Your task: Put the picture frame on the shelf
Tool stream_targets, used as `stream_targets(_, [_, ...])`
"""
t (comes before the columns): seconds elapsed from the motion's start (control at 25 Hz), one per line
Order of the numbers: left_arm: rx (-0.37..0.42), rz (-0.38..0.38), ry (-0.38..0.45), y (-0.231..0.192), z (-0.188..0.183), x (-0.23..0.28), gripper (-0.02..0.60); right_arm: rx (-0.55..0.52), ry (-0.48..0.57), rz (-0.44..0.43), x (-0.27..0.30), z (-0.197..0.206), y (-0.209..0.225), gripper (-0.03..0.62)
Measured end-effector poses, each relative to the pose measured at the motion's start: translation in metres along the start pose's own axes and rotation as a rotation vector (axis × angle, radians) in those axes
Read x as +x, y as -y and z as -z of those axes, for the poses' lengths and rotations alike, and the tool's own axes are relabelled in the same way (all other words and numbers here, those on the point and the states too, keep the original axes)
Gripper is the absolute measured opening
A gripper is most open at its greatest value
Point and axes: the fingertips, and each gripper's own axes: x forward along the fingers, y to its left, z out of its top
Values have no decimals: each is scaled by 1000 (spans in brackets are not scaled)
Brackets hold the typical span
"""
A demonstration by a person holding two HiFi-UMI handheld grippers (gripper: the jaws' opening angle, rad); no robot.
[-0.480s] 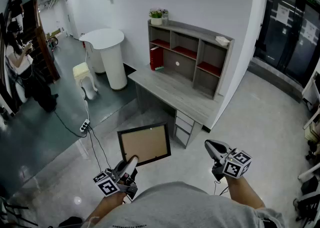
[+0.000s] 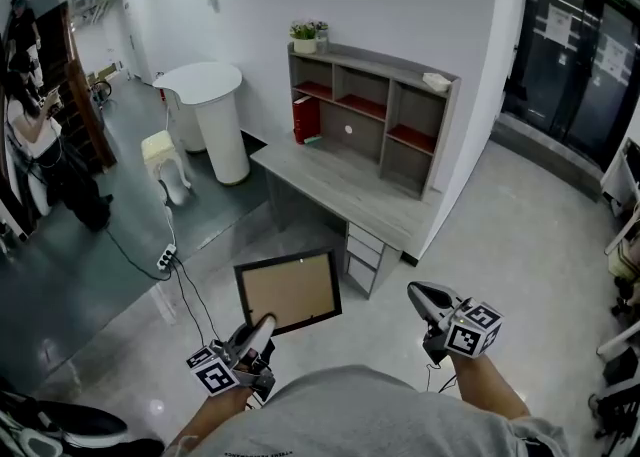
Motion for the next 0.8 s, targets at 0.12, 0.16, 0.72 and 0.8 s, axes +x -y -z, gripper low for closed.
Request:
stream_targets(0.12, [-13, -4, 3, 1, 4, 4, 40, 13, -7, 12, -5, -1, 3, 5])
stream_targets(0.16, [-18, -6, 5, 1, 5, 6, 40, 15, -4, 14, -7, -2, 5, 5])
stream_targets(0.72, [-116, 35, 36, 45, 70, 91, 40, -21, 7, 30, -116, -15, 68, 8])
stream_targets(0.8, [-124, 52, 37, 54, 80, 106, 40, -21, 8, 31, -131, -16, 79, 9])
